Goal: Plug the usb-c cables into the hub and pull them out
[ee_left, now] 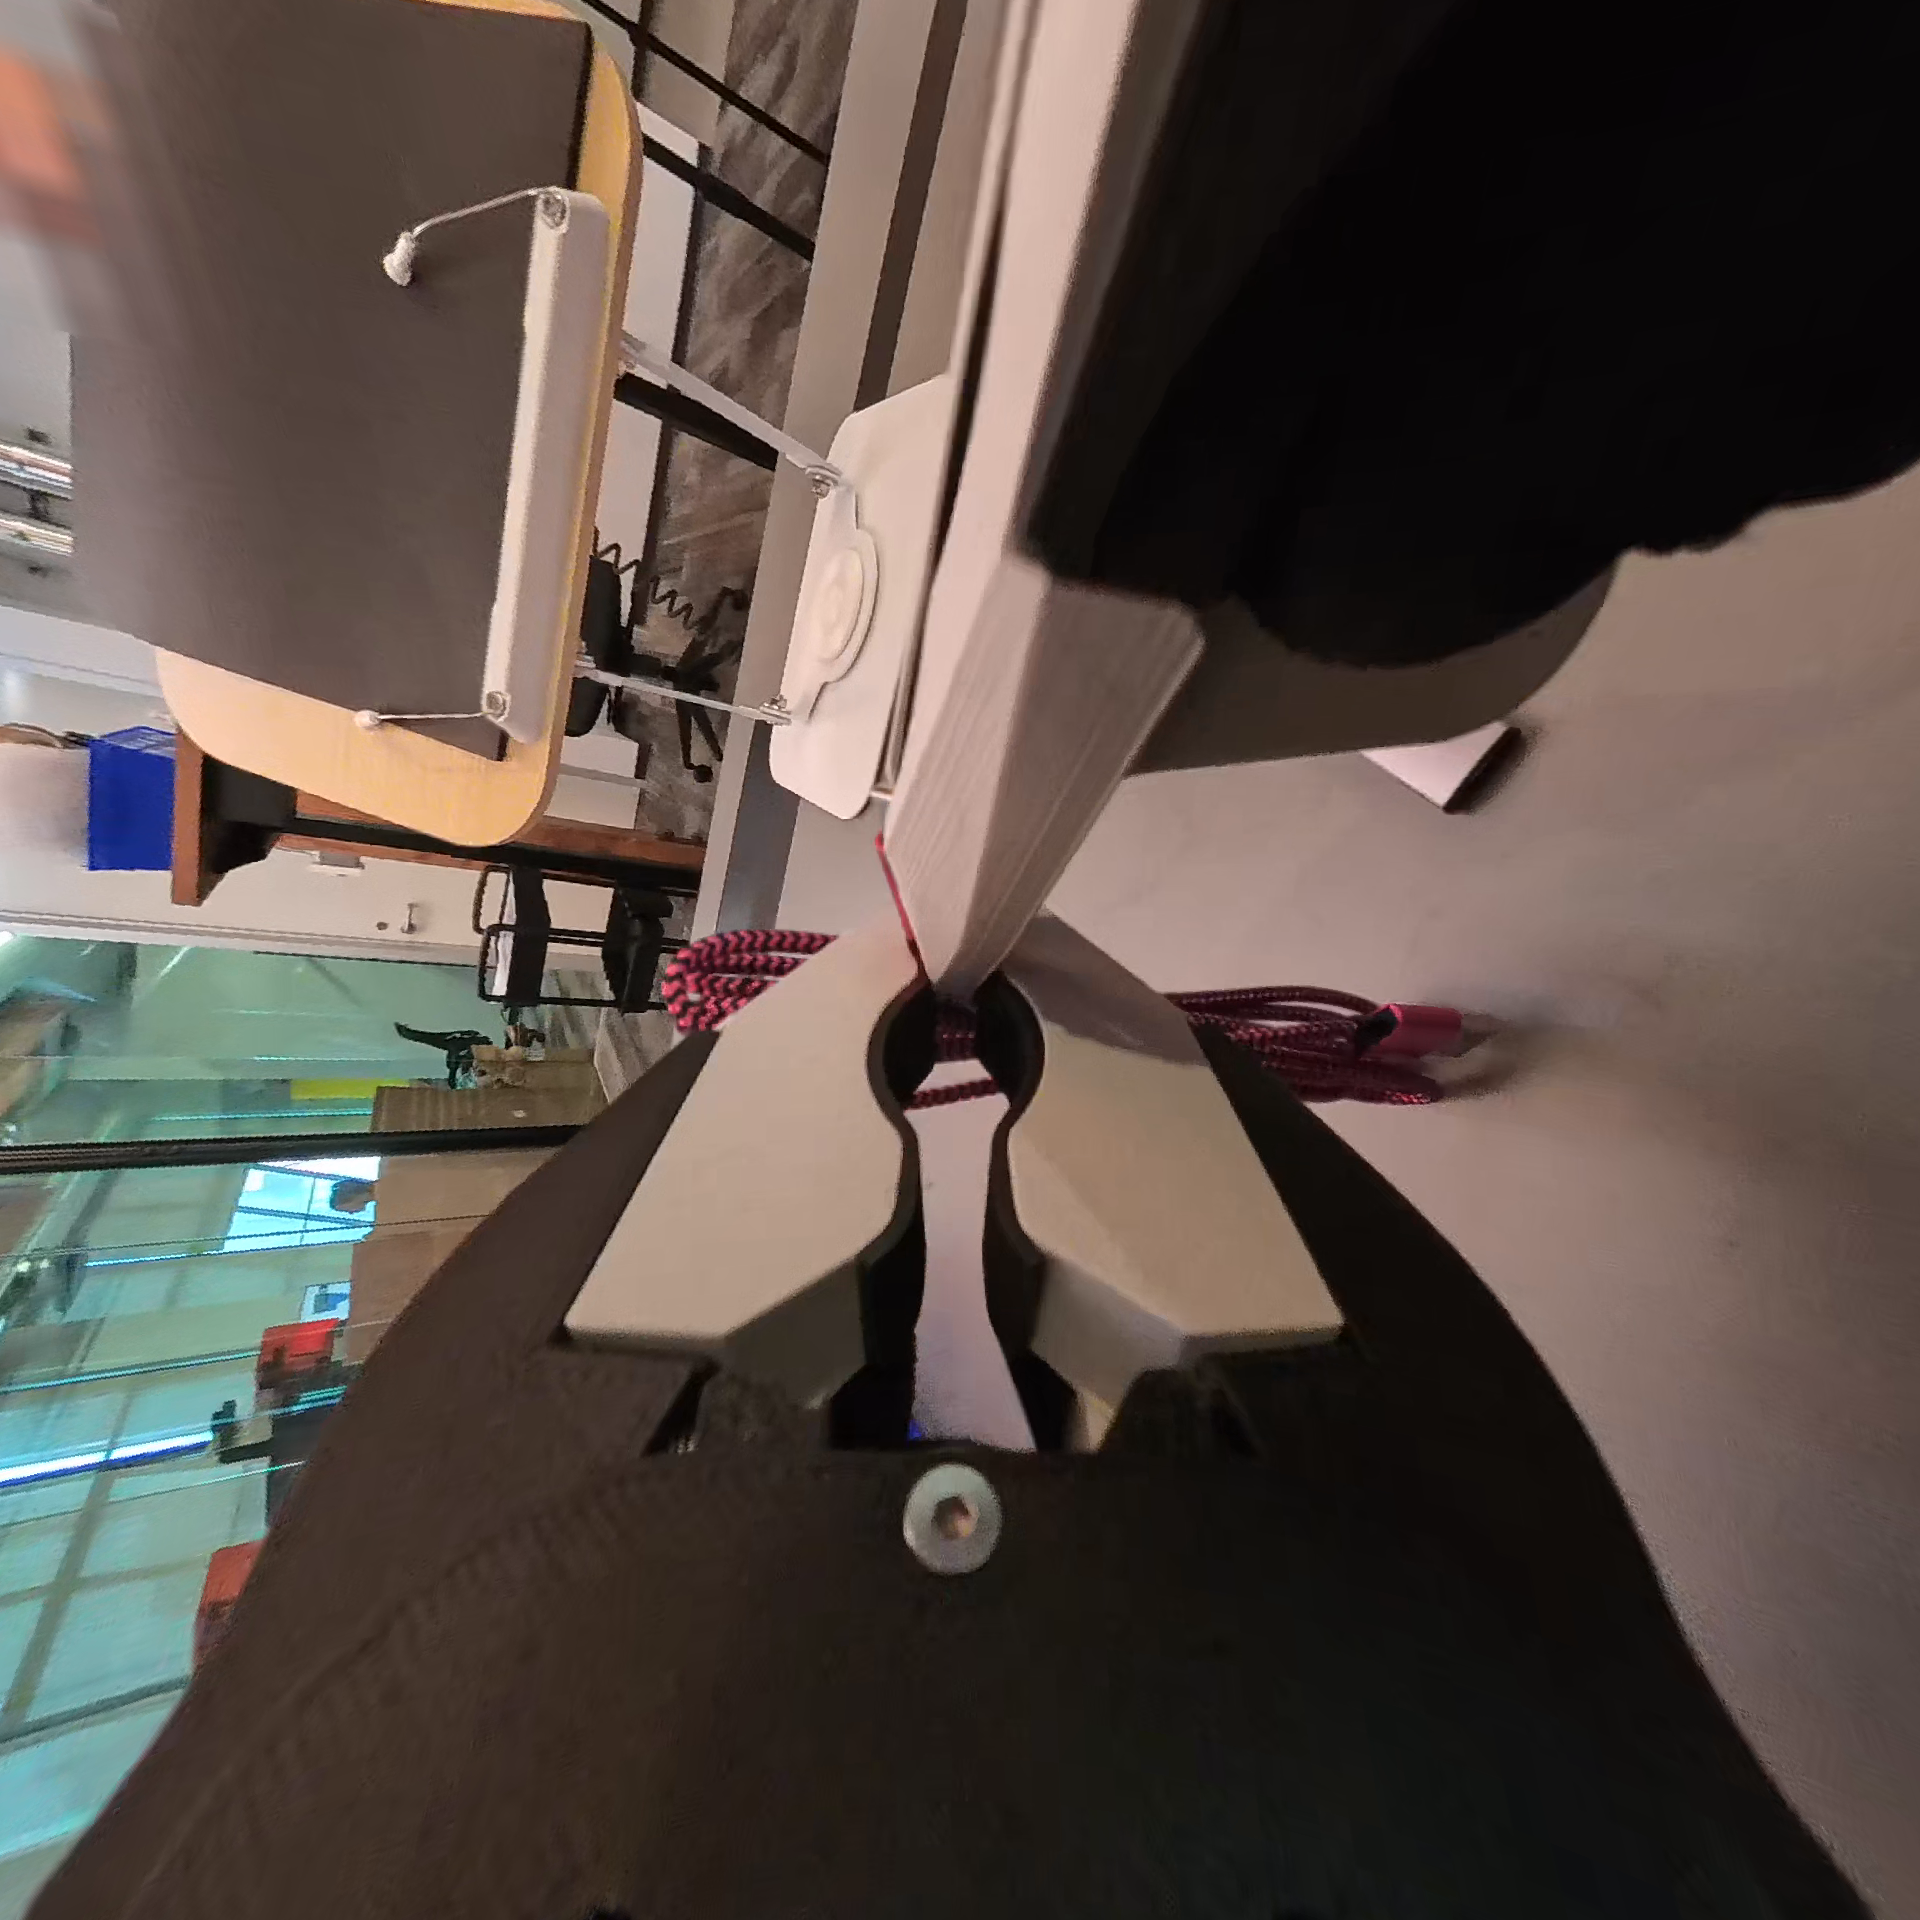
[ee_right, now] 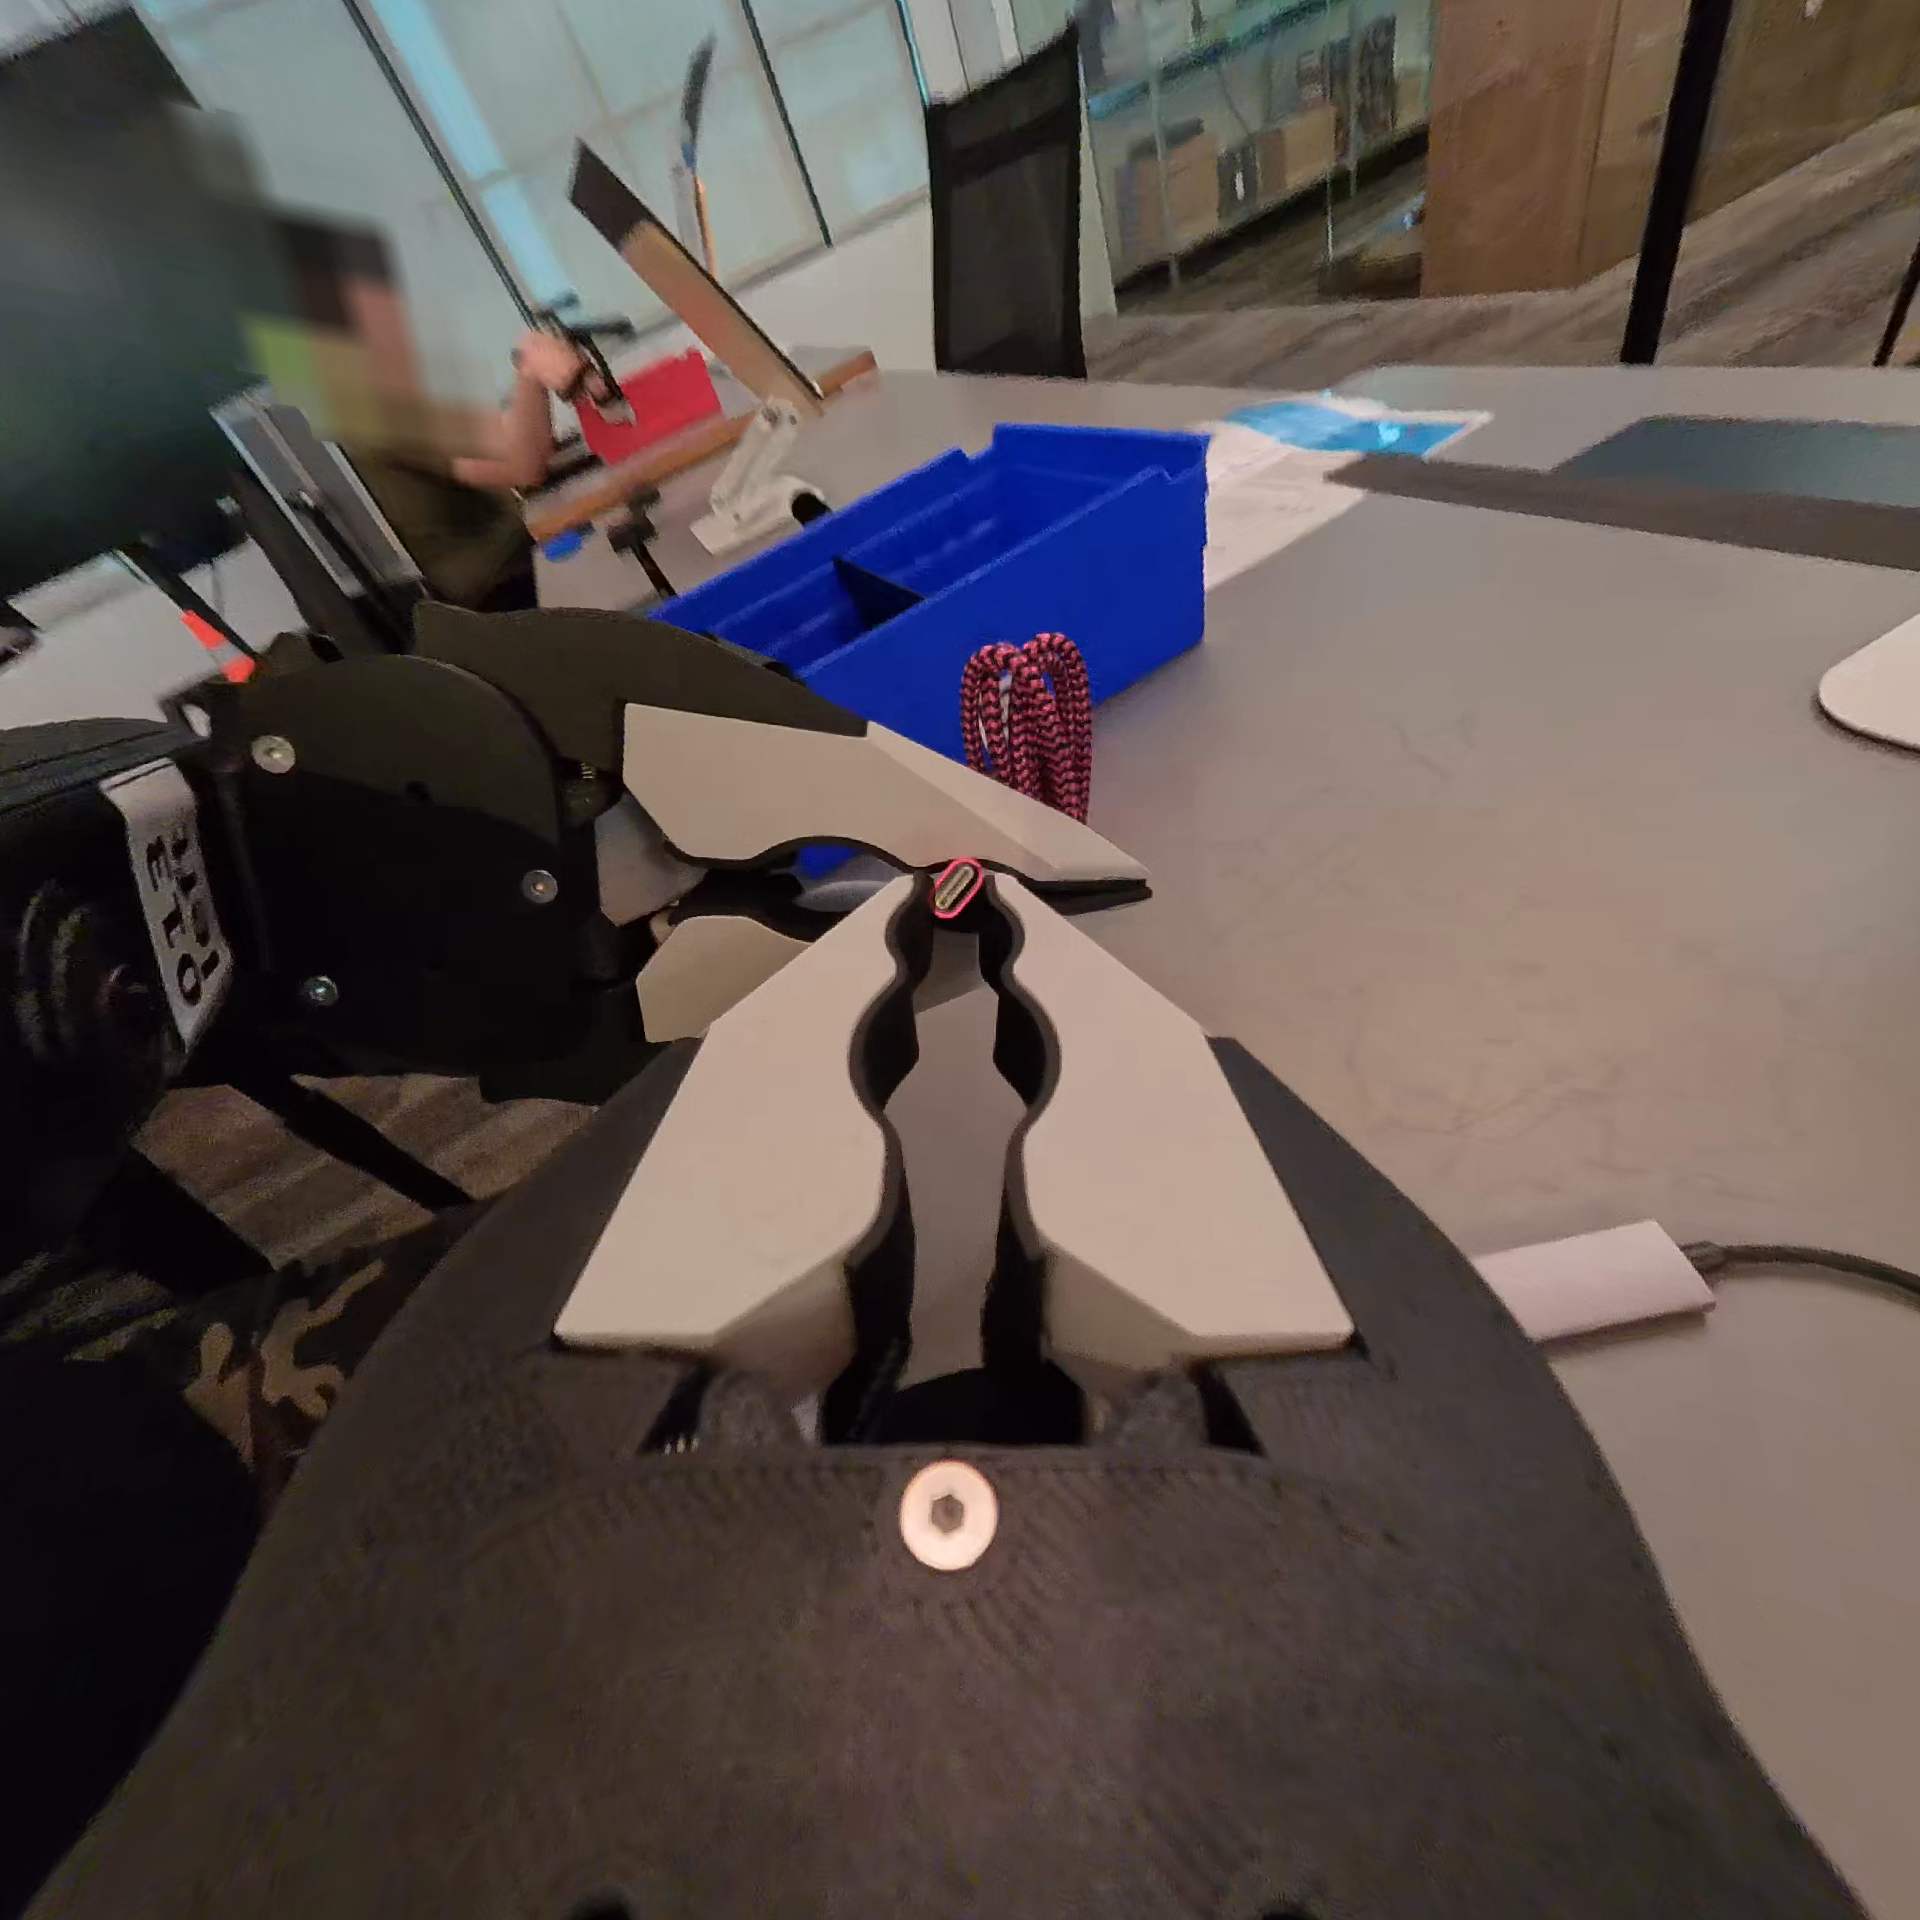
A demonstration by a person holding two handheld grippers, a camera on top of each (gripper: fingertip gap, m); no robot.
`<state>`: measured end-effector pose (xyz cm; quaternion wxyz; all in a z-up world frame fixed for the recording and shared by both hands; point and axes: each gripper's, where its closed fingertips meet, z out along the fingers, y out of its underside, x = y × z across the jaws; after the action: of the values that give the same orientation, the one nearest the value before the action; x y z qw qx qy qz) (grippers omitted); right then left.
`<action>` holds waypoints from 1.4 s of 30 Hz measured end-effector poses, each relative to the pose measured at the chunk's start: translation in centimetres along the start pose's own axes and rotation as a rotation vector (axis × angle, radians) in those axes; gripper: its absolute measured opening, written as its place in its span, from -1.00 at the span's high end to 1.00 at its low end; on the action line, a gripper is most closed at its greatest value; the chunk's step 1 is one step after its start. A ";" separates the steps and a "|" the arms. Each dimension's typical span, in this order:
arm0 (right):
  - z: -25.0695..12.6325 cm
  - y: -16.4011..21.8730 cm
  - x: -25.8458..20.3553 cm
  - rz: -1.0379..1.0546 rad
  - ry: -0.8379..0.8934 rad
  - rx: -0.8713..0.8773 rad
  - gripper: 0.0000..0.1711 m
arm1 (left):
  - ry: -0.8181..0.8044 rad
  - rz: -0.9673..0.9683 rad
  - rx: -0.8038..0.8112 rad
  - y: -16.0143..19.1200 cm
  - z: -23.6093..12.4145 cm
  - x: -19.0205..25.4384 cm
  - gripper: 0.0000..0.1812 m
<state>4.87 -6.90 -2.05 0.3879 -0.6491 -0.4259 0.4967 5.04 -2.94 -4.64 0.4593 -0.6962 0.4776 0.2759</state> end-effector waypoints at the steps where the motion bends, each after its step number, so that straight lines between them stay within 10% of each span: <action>1: 0.0 -0.2 -0.1 0.002 -0.018 0.035 0.95 | -0.007 -0.003 0.014 -0.1 -0.1 -0.2 1.00; 17: -2.4 -4.7 -0.6 0.196 -0.264 0.385 0.99 | 0.153 -0.213 0.193 -1.5 0.1 0.2 1.00; 22: -2.2 -4.8 -0.5 0.065 -0.212 0.354 0.99 | 0.166 -0.244 0.169 -1.0 -0.2 -0.4 1.00; 25: -0.9 -3.5 -0.2 -0.002 -0.147 0.223 0.60 | 0.172 -0.291 0.172 -1.1 -0.4 -0.5 1.00; 33: -0.4 -3.3 -0.2 -0.039 -0.075 0.259 0.97 | 0.169 -0.300 0.165 -1.7 -0.7 -0.4 1.00; 37: -0.9 -3.1 0.1 -0.058 -0.059 0.239 0.62 | 0.161 -0.301 0.162 -1.5 -0.6 -0.5 1.00; 42: -1.1 -0.5 0.2 -0.149 -0.055 0.114 0.64 | 0.233 -0.481 0.208 -1.1 -0.5 -1.3 1.00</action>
<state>5.88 -6.59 -1.42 0.4483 -0.5785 -0.4545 0.5077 5.53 -2.70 -2.98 0.5225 -0.7657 0.3740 0.0266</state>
